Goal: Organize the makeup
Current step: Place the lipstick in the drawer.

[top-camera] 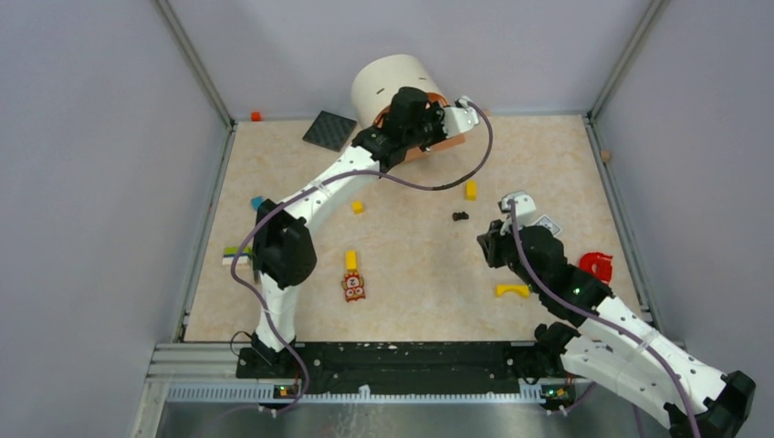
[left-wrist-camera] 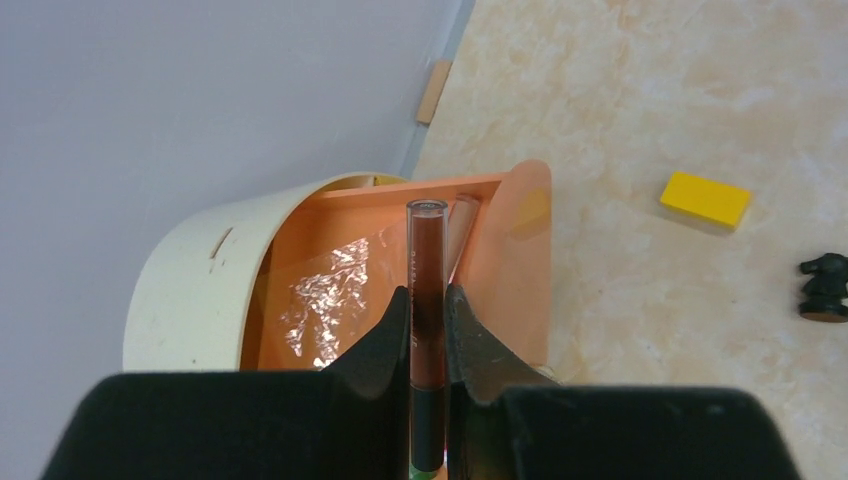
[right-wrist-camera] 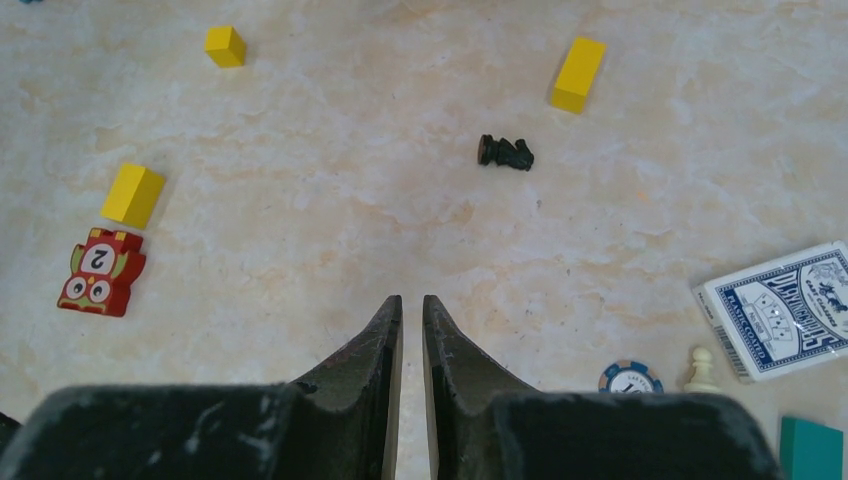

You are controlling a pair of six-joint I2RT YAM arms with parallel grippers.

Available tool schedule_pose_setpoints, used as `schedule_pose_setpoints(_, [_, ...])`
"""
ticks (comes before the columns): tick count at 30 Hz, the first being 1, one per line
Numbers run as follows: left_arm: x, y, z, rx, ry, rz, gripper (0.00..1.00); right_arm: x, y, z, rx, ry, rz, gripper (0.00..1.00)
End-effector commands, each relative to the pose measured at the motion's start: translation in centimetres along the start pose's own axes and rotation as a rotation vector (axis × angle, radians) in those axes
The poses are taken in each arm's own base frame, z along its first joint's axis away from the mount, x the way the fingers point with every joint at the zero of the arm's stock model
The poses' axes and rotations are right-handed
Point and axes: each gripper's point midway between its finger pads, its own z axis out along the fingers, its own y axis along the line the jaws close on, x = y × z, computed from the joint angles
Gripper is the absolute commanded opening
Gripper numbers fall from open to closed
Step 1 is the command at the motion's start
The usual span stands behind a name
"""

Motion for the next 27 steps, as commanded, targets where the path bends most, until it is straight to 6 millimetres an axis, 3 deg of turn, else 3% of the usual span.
schedule_pose_setpoints(1, [-0.5, 4.1, -0.8, -0.142, 0.030, 0.089, 0.00, -3.1, 0.9, -0.2, -0.039, -0.089, -0.008, 0.12])
schedule_pose_setpoints(11, [-0.5, 4.2, -1.0, -0.134, 0.041, 0.132, 0.01, -2.6, 1.1, 0.8, -0.038, -0.082, -0.013, 0.13])
schedule_pose_setpoints(15, [-0.1, 4.1, -1.1, -0.133, 0.055, 0.129, 0.10, -2.8, 1.1, 1.2, -0.032, -0.082, -0.027, 0.13])
schedule_pose_setpoints(19, [0.1, 4.5, -1.2, -0.153, 0.051, 0.105, 0.24, -3.0, 1.2, 1.7, -0.030, -0.084, -0.039, 0.13])
schedule_pose_setpoints(27, [-0.9, 7.7, -3.5, -0.212, -0.031, -0.025, 0.44, -3.6, 1.4, 2.3, -0.025, -0.085, -0.064, 0.13])
